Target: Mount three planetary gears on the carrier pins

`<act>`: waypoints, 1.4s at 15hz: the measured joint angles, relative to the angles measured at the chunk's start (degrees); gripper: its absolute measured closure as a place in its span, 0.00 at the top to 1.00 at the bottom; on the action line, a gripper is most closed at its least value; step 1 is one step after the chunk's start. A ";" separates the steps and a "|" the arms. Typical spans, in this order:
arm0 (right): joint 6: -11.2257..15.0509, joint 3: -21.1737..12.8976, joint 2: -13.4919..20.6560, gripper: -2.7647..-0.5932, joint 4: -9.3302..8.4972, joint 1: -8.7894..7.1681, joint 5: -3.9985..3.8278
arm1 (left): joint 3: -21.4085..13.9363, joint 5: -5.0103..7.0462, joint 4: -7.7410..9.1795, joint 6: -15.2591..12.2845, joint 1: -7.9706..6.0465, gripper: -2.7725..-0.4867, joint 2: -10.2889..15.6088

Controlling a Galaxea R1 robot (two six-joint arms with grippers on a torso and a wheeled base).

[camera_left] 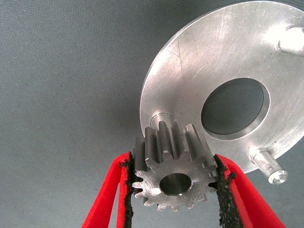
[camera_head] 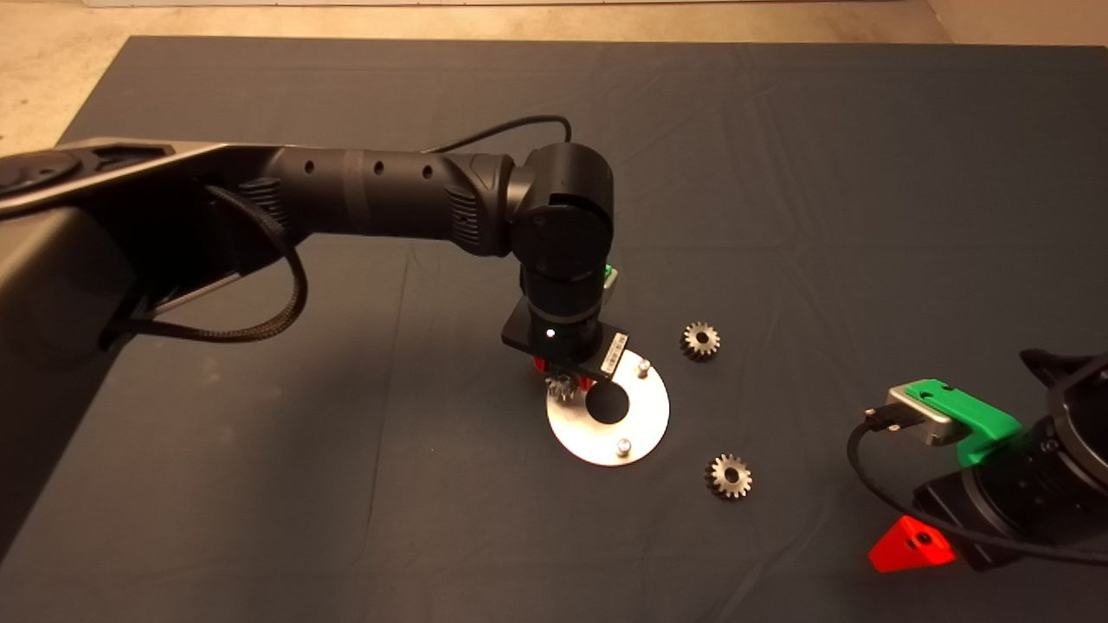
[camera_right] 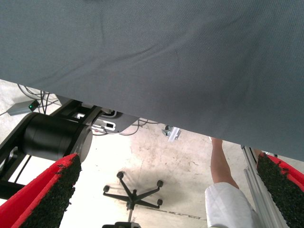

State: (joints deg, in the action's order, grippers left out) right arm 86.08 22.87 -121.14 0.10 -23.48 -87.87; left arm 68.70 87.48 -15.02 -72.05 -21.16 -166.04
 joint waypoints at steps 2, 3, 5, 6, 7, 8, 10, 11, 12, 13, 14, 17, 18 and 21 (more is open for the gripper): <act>0.00 0.00 0.00 0.99 0.00 0.00 0.00 | 0.28 0.00 -0.21 0.44 0.00 0.19 0.00; 0.00 0.00 0.00 0.99 0.00 0.00 0.00 | 0.32 0.00 -0.28 0.52 0.00 0.19 0.00; 0.00 0.00 0.00 0.99 0.01 0.00 0.00 | 0.32 0.00 -0.32 0.61 0.00 0.19 -0.01; 0.00 0.00 0.00 0.99 0.00 -0.01 0.00 | 0.32 0.00 -0.41 0.63 0.00 0.19 -0.04; 0.00 0.00 0.00 0.99 0.00 0.00 0.00 | 0.32 0.00 -0.45 0.66 0.00 0.19 -0.09; 0.00 0.00 0.00 0.99 0.01 0.00 0.00 | 0.32 0.00 -0.46 0.79 0.00 0.19 -0.09; 0.00 0.00 0.00 0.99 0.00 0.00 0.00 | 0.32 0.00 -0.49 0.80 0.00 0.19 -0.01; 0.00 0.00 0.00 0.99 0.01 0.00 0.00 | 0.31 0.00 -0.50 0.83 0.00 0.19 -0.01; 0.00 0.00 0.00 0.99 0.01 0.00 0.00 | 0.31 0.00 -0.50 0.83 0.00 0.19 0.00; 0.00 0.00 0.00 0.99 0.01 0.00 0.00 | 0.31 -0.02 -0.52 0.90 0.00 0.19 0.07; 0.00 0.00 0.00 0.99 0.01 0.00 0.00 | 0.31 -0.02 -0.57 1.02 0.00 0.19 0.30; 0.00 0.00 0.00 0.99 0.01 0.00 0.02 | 0.31 0.00 -0.66 1.27 0.00 0.19 0.96; 0.00 0.00 0.00 0.99 0.01 0.00 0.02 | 0.31 0.00 -0.66 1.32 0.00 0.19 0.96; 0.00 0.00 0.00 0.99 0.01 0.00 0.00 | 0.31 -0.02 -0.66 1.49 0.00 0.19 0.96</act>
State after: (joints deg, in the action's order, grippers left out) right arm 86.08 22.87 -121.14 0.11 -23.48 -87.87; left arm 69.01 87.46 -15.68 -70.56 -21.16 -165.07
